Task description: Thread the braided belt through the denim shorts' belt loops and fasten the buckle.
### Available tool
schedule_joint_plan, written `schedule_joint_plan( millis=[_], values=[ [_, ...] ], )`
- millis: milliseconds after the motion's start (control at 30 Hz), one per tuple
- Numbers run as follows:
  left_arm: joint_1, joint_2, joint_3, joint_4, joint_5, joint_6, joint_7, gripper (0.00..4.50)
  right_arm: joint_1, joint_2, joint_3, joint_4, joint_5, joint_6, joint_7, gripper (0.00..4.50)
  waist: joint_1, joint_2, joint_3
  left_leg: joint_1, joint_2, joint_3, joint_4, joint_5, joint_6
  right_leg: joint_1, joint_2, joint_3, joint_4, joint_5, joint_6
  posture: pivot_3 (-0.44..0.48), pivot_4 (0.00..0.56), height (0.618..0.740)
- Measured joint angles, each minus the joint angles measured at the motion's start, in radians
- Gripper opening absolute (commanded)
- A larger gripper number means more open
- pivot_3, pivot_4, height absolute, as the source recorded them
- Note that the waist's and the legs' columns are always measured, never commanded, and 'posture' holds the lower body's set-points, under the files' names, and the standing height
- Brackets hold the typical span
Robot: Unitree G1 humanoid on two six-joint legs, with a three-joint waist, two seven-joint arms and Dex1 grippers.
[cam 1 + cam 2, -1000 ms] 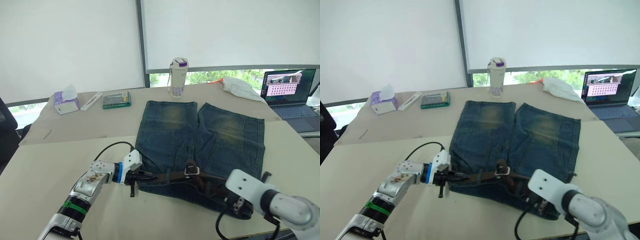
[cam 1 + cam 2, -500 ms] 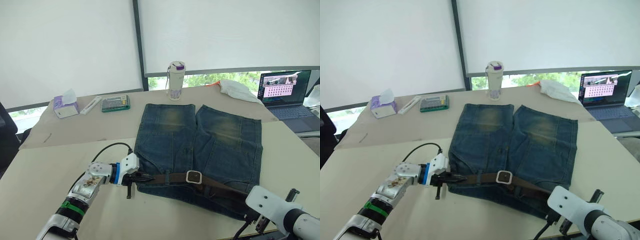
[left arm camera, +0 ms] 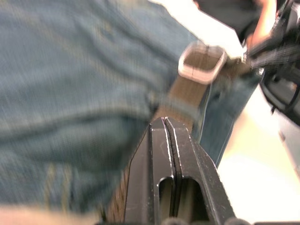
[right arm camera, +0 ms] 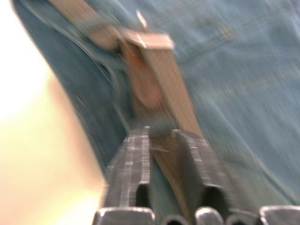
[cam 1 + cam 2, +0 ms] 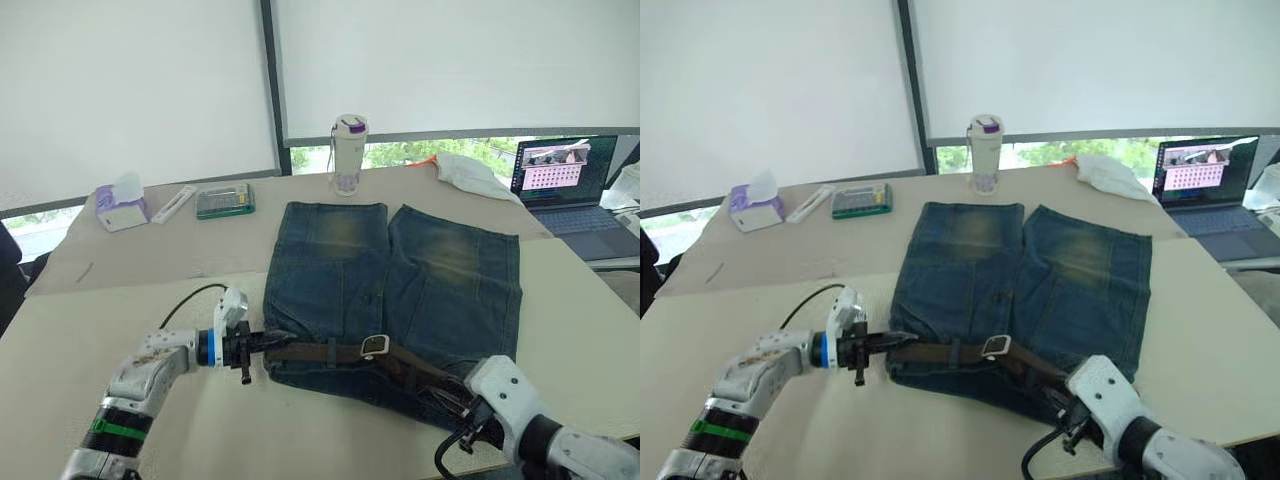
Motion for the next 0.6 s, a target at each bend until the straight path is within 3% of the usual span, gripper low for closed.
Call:
schedule_joint_plan(
  millis=[200,367,500,600],
  values=[
    [-0.124,-0.059,-0.060,-0.079,-0.005,0.062,0.016,0.00,-0.146,-0.041,0.018,0.003,0.096,0.057,-0.067,0.05,-0.007,-0.001,0.001,0.000,0.001,0.000,0.000,0.000,-0.001,0.000,-0.001,0.002,0.000,0.000,0.000,0.000,0.150,0.740],
    [-0.159,-0.169,-0.227,-0.033,0.136,0.010,0.082,0.00,-0.258,-0.088,0.226,0.134,-0.038,0.084,-0.154,0.05,-0.007,-0.003,0.002,-0.002,0.001,0.000,0.000,0.001,-0.002,-0.001,-0.001,0.002,-0.001,0.000,-0.001,0.000,0.150,0.740],
    [-0.165,-0.158,-0.362,0.089,0.288,-0.093,0.070,0.00,-0.276,-0.165,0.360,0.179,-0.127,0.085,-0.161,0.05,-0.009,-0.002,0.002,-0.002,0.001,0.001,0.000,0.001,-0.002,-0.003,-0.001,0.003,-0.001,0.000,-0.001,0.000,0.150,0.740],
    [-0.173,-0.145,-0.378,0.170,0.337,-0.222,0.052,0.00,-0.236,-0.242,0.371,0.157,-0.178,0.082,-0.161,0.05,0.000,-0.004,0.000,0.000,0.002,-0.002,0.000,0.001,-0.002,0.001,-0.001,0.001,-0.002,0.000,0.000,0.000,0.150,0.740]
  ],
)
